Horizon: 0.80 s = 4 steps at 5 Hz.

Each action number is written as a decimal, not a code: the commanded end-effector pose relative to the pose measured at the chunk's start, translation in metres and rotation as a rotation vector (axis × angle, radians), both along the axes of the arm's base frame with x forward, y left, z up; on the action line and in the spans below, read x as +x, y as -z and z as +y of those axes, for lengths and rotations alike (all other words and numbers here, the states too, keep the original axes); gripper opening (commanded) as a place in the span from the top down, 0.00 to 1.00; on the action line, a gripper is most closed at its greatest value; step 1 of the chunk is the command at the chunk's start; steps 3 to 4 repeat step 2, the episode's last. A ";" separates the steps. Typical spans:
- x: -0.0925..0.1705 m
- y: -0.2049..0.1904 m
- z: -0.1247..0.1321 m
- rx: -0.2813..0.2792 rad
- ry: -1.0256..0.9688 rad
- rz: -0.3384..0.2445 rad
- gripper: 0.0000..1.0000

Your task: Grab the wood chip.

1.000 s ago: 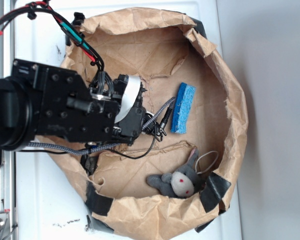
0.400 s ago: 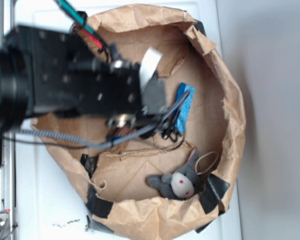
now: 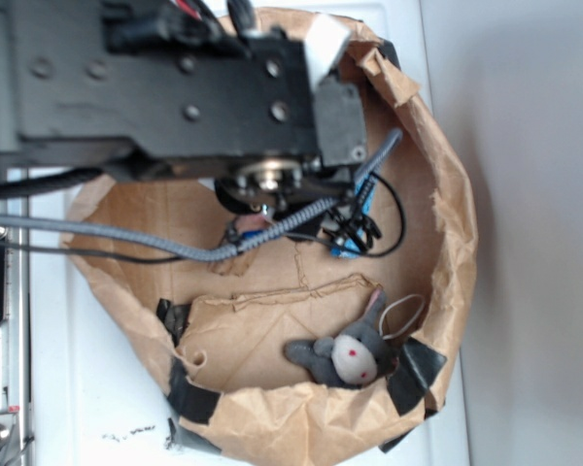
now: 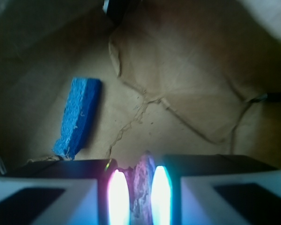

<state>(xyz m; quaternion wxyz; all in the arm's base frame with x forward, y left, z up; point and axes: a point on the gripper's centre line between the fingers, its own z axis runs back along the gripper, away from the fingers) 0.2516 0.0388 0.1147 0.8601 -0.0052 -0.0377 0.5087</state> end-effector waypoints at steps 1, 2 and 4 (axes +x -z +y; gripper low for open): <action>0.001 -0.045 0.016 -0.011 -0.021 -0.139 1.00; 0.001 -0.041 0.012 0.060 0.000 -0.149 0.70; 0.001 -0.041 0.012 0.060 0.000 -0.149 0.70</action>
